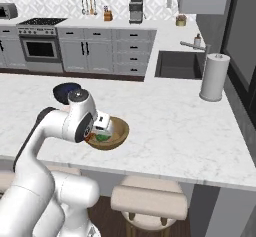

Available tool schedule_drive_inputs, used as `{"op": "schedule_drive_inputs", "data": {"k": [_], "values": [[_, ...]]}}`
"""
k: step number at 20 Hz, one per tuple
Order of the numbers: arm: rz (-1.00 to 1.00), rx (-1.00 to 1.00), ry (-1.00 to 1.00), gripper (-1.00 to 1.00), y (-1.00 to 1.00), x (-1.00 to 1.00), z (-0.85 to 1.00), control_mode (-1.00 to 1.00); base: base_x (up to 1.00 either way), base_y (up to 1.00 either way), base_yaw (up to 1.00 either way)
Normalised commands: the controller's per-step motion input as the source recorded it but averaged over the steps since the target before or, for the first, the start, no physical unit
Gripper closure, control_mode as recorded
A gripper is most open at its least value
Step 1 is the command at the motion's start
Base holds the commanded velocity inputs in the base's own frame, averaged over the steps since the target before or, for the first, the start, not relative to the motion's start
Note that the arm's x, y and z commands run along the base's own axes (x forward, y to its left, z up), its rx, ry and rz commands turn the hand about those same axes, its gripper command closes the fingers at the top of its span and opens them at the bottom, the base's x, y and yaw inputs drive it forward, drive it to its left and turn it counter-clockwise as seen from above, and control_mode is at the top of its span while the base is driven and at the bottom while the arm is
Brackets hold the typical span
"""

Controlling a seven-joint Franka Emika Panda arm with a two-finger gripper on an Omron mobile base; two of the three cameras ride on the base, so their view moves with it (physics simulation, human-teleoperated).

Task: Pick the chicken drumstick and broccoli from their plates and place them in the bowl. Then put the bowl in the fridge.

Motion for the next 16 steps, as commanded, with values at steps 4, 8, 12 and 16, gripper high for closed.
{"op": "schedule_drive_inputs", "data": {"k": [4,8,12,16], "values": [[0.11,-0.02,0.04,1.00,-0.02,1.00,-0.29,-1.00,0.00,0.00,0.00],[0.09,-0.02,0.13,1.00,-0.13,1.00,-0.20,-1.00,0.00,0.00,0.00],[0.04,0.00,0.04,1.00,-0.18,0.74,-0.30,-1.00,0.00,0.00,0.00],[0.00,0.00,0.03,1.00,0.00,0.01,-0.37,-1.00,0.00,0.00,0.00]]}}
